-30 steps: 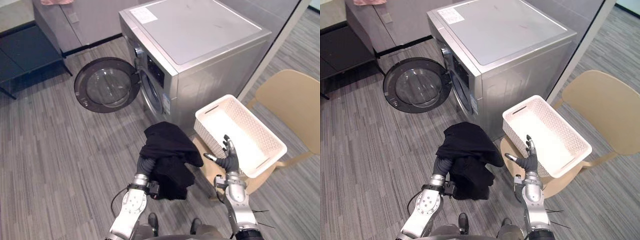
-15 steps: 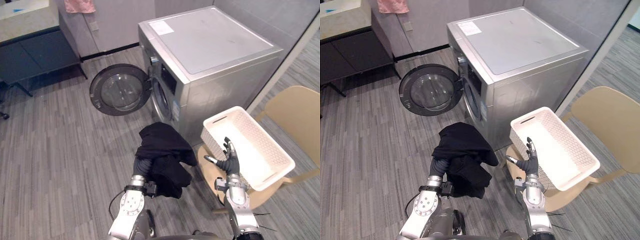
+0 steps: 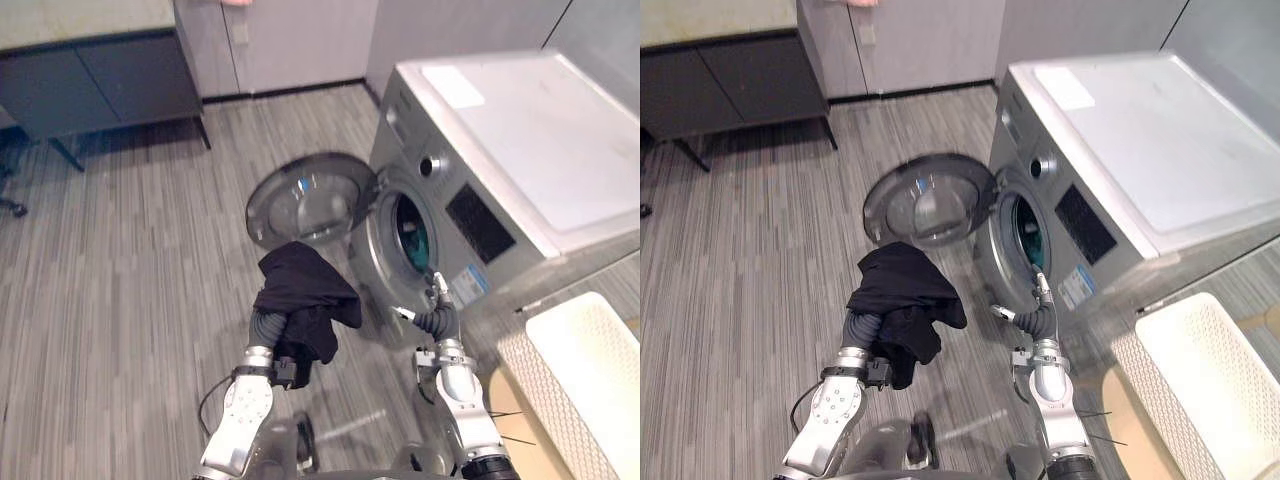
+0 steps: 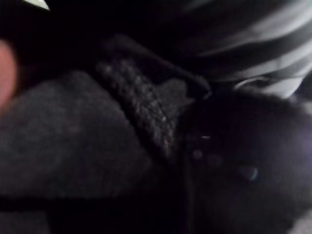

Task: Pick up the laundry basket with both hands and put the clothes into the washing machine.

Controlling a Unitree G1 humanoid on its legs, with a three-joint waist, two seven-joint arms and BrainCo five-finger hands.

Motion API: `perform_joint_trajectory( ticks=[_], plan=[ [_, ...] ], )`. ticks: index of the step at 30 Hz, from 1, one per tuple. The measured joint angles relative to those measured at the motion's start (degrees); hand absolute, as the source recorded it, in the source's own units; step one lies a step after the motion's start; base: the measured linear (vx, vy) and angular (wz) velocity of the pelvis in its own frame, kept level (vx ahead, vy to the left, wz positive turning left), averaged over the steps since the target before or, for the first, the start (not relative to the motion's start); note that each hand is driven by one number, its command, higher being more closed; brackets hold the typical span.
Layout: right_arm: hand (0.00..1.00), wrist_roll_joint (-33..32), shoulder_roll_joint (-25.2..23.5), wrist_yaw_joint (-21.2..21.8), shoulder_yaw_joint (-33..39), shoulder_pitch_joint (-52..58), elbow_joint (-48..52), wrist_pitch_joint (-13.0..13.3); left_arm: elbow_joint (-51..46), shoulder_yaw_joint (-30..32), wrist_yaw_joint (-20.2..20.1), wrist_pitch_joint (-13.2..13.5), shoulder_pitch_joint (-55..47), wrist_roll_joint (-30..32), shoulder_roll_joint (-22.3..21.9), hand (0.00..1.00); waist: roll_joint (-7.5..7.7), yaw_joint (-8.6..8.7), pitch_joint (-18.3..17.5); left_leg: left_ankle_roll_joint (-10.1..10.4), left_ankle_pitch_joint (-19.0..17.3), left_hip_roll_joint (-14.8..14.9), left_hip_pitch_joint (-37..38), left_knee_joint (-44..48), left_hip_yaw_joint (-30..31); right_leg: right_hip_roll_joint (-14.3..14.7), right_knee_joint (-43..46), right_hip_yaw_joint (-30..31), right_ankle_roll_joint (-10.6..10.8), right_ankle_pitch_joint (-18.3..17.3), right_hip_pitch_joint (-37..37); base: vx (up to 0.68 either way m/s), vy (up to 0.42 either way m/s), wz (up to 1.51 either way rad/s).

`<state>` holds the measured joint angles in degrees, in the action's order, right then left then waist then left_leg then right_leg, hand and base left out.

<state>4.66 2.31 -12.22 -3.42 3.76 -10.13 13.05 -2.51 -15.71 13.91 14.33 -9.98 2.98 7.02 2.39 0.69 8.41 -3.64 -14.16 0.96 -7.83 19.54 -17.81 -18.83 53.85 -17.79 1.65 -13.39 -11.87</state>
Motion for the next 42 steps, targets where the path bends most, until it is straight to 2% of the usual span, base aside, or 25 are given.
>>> perform_joint_trajectory(
  ticks=[3, 4, 5, 6, 7, 8, 9, 10, 11, 12, 14, 16, 17, 18, 19, 22, 25, 29, 30, 34, 35, 37, 38, 40, 42],
  plan=[
    [0.00, 0.15, -0.04, 0.10, -0.01, -0.03, -0.02, 0.13, 0.22, -0.09, -0.09, 0.00, 0.00, -0.04, 0.26, 1.00, -0.70, 0.52, 0.12, 0.04, 0.02, -1.36, 6.64, -5.74, -0.63, 4.71, -15.37, -9.05, -0.65, -1.42, -5.46, 0.49, 0.138, -0.03],
    [0.00, 0.15, -0.02, 0.14, -0.01, -0.04, -0.02, 0.11, 0.50, -0.13, -0.21, -0.04, -0.01, -0.03, 0.21, 1.00, -0.51, 0.92, -0.03, 0.84, -0.45, -1.49, 8.14, -6.09, -0.87, 8.07, -23.28, -10.52, -2.23, 0.15, -7.42, 0.48, 0.083, 0.01],
    [0.00, 0.15, -0.02, 0.16, -0.07, 0.32, -0.02, 0.11, 0.90, -0.16, -0.34, -0.06, -0.15, 0.00, 0.21, 1.00, -0.31, 1.21, -0.34, 2.37, -1.42, -2.18, 9.80, -5.96, -1.19, 12.39, -30.46, -10.52, -4.97, 4.36, -8.53, 0.50, 0.080, 0.01],
    [0.00, 0.15, 0.02, 0.22, -0.09, 0.66, -0.02, 0.11, 1.41, -0.15, -0.58, -0.06, -0.18, -0.01, 0.19, 1.00, -0.12, 1.52, -0.46, 3.31, -2.13, -2.68, 10.88, -5.57, -0.82, 14.43, -32.74, -10.77, -5.92, 7.18, -8.64, 0.65, 0.045, 0.17],
    [0.00, 0.11, 0.23, 0.38, -0.06, 1.98, 0.06, 0.12, 2.67, -0.19, -1.47, -0.05, -0.41, 0.00, 0.07, 1.00, 0.80, 2.22, -1.19, 3.94, -4.26, -4.43, 11.94, -2.12, 0.50, 17.08, -36.50, -12.68, -13.74, 12.39, -7.04, 0.55, 0.032, -0.02],
    [0.00, 0.01, 2.49, 1.08, 0.20, 2.29, -0.47, -0.41, 5.31, -0.31, -2.15, -0.34, -0.22, 0.02, -2.45, 1.00, -2.93, 2.05, -1.69, 3.72, -5.55, -1.58, 10.21, 5.92, 0.95, 19.05, -37.83, -12.16, -15.00, 12.05, -4.86, 0.53, 0.056, -0.08],
    [0.00, 0.01, 2.93, 1.24, 0.21, 2.75, -0.09, -0.42, 5.74, -0.36, -2.54, -0.35, -0.28, 0.01, -2.87, 1.00, -3.62, 1.78, -1.76, 4.02, -4.59, -0.24, 8.04, 12.20, 0.81, 19.74, -39.82, -11.42, -14.29, 10.49, -3.24, 0.37, 0.108, -0.36],
    [0.00, -0.04, 3.42, 1.23, 0.19, 3.12, 0.00, -0.46, 6.56, -0.43, -2.79, -0.26, -0.11, 0.00, -3.41, 1.00, -4.75, 1.68, -1.28, 3.24, -3.23, 3.20, 3.00, 25.72, 1.08, 21.87, -43.68, -10.47, -13.98, 10.53, 0.37, 0.52, 0.132, -0.35],
    [0.00, -0.12, 3.09, 1.22, 0.12, 3.47, 0.00, -0.46, 7.53, -0.50, -2.79, -0.27, -0.19, -0.01, -3.43, 1.00, -4.47, 1.27, -0.89, 2.81, -3.85, 6.38, -0.44, 34.59, 1.51, 23.38, -46.04, -8.79, -13.61, 10.26, 4.35, 0.51, 0.101, -0.43],
    [0.00, -0.12, 2.88, 1.19, 0.06, 3.44, 0.01, -0.43, 8.08, -0.53, -2.78, -0.36, -0.30, -0.02, -3.44, 1.00, -4.08, 0.78, -0.70, 2.30, -4.22, 6.87, -1.50, 35.77, 2.31, 23.47, -46.69, -7.81, -13.28, 9.90, 6.11, 0.48, 0.076, -0.66],
    [0.00, -0.27, 2.70, 1.14, 0.22, 2.45, 0.30, 0.02, 8.33, -1.25, -2.76, -0.44, -0.45, -0.04, -3.59, 1.00, -2.71, -0.88, -0.70, 3.00, -4.74, 5.20, -7.28, 30.03, 8.89, 22.30, -47.74, -3.18, -12.00, 9.14, 9.52, 0.38, 0.099, -0.99],
    [0.00, -0.56, 2.57, 1.11, 0.14, 1.56, 0.16, 0.09, 8.32, -1.76, -2.73, -0.47, -0.51, -0.03, -3.60, 1.00, -2.65, -1.87, -0.67, 3.78, -4.34, 1.87, -9.53, 19.62, 19.34, 20.99, -48.09, 0.87, -9.77, 9.52, 10.77, 0.31, 0.178, -1.02],
    [0.00, -0.56, 2.44, 1.07, 0.02, 1.22, 0.00, 0.13, 8.32, -2.26, -2.73, -0.45, -0.63, -0.03, -3.49, 1.00, -2.62, -1.80, -0.63, 5.14, -3.32, 1.09, -9.39, 14.47, 22.60, 20.59, -47.83, 2.40, -8.38, 9.35, 11.00, 0.34, 0.242, -1.07],
    [0.00, -0.55, 2.64, 1.05, 0.08, 0.89, -0.08, 0.17, 8.32, -2.42, -2.73, -0.45, -0.70, -0.03, -3.61, 1.00, -4.04, -1.54, -0.66, 8.16, 1.97, 1.99, -7.85, 3.76, 27.27, 20.91, -47.44, 4.96, -6.53, 8.73, 11.67, 0.35, 0.284, -1.20],
    [0.00, -0.52, 3.23, 1.01, 0.33, 0.90, -0.44, 0.21, 8.21, -3.01, -2.83, -0.39, -0.97, -0.02, -4.12, 1.00, -7.14, -1.50, -0.54, 9.07, 10.12, 5.12, -7.18, -0.51, 28.32, 22.99, -46.90, 7.28, -4.35, 7.43, 12.82, 0.34, 0.293, -1.07],
    [0.00, -0.51, 1.01, 1.06, 0.44, 2.92, -1.53, 0.02, 7.79, -4.04, -3.56, -0.67, -0.93, 0.00, -3.14, 1.00, -3.55, -0.98, -1.12, 6.73, 8.80, 1.92, -2.93, -2.76, 22.25, 17.66, -44.91, 13.11, -0.60, 5.42, 12.28, 0.32, 0.302, -0.87],
    [0.00, -0.52, 0.22, 1.26, -0.07, 2.58, -1.46, 0.00, 5.81, -4.85, -3.91, -0.67, -1.80, 0.01, -2.09, 1.00, -2.91, -0.79, -1.06, 4.19, 7.17, 0.94, -0.81, -3.34, 15.38, 15.50, -44.51, 19.35, 0.80, 5.55, 11.09, 0.12, 0.241, -0.95],
    [0.00, -0.51, 0.01, 1.29, -2.18, 1.86, -1.46, -0.05, 3.53, -4.75, -3.88, -0.67, -2.42, -0.01, -1.66, 1.00, -2.70, -0.78, -1.05, 2.38, 4.22, 1.75, 1.51, -3.57, 6.93, 14.77, -43.80, 24.75, 2.04, 6.31, 8.51, 0.03, 0.159, -1.09],
    [0.00, -0.52, -0.23, 1.29, -2.18, 1.81, -1.47, -0.10, 3.48, -4.60, -3.86, -0.67, -2.43, -0.01, -1.64, 1.00, -2.66, -0.90, -1.06, 2.30, 3.83, 2.12, 1.77, -3.56, 5.64, 14.51, -43.77, 23.97, 2.10, 6.52, 8.11, -0.02, 0.097, -1.21],
    [0.00, -0.51, -0.96, 1.25, -2.23, 0.99, -1.46, -0.17, 3.52, -3.04, -3.77, -0.70, -2.34, -0.02, -1.31, 1.00, -2.18, -1.38, -1.12, 2.85, 2.04, 4.34, 2.76, -3.44, -1.31, 8.13, -40.54, 1.89, 1.53, 6.19, 5.67, -0.01, -0.002, -0.95],
    [0.00, -0.51, -0.97, 1.24, -2.22, 1.08, -1.46, -0.17, 3.56, -2.40, -3.77, -0.70, -2.44, -0.01, -1.20, 1.00, -2.12, -1.31, -1.16, 3.63, 1.40, 5.25, 2.69, -2.65, -2.28, 7.76, -40.70, -0.43, 2.32, 6.71, 5.99, 0.04, -0.083, -0.64],
    [0.00, -0.51, -0.79, 1.28, -2.26, 1.47, -1.46, -0.19, 3.84, -1.88, -3.73, -0.72, -2.52, -0.02, -1.24, 1.00, -2.47, -1.30, -0.96, 4.87, 0.26, 7.11, 2.64, -0.49, -2.60, 9.23, -41.12, -0.03, 3.24, 7.13, 6.74, 0.08, -0.144, -0.33],
    [0.00, -0.52, -0.76, 1.33, -2.59, 2.31, -1.39, -0.18, 4.42, -1.02, -3.74, -0.72, -2.50, -0.02, -1.26, 1.00, -2.98, -1.25, -0.73, 6.06, -1.11, 9.93, 2.59, 2.75, -2.77, 11.04, -41.04, 0.52, 2.83, 6.65, 7.63, 0.13, -0.225, -0.28],
    [0.00, -0.55, -0.59, 1.33, -4.19, 3.37, -0.40, -0.19, 6.28, 0.66, -3.65, -0.72, -2.17, -0.09, -1.93, 1.00, -3.13, -1.27, 0.20, 6.31, -1.27, 12.98, 0.31, 10.97, -0.78, 12.82, -40.23, 0.74, 1.92, 5.30, 8.20, 0.10, -0.211, -0.20],
    [0.00, -0.71, -0.18, 1.31, -4.49, 3.66, 1.42, -0.21, 8.29, 2.50, -2.74, -1.14, -1.50, -0.16, -3.44, 1.00, -4.31, -0.30, 1.27, 6.35, -1.13, 14.43, -2.54, 16.90, 3.28, 14.35, -38.68, 0.57, 1.11, 4.06, 8.59, 0.07, -0.153, -0.07]
  ],
)
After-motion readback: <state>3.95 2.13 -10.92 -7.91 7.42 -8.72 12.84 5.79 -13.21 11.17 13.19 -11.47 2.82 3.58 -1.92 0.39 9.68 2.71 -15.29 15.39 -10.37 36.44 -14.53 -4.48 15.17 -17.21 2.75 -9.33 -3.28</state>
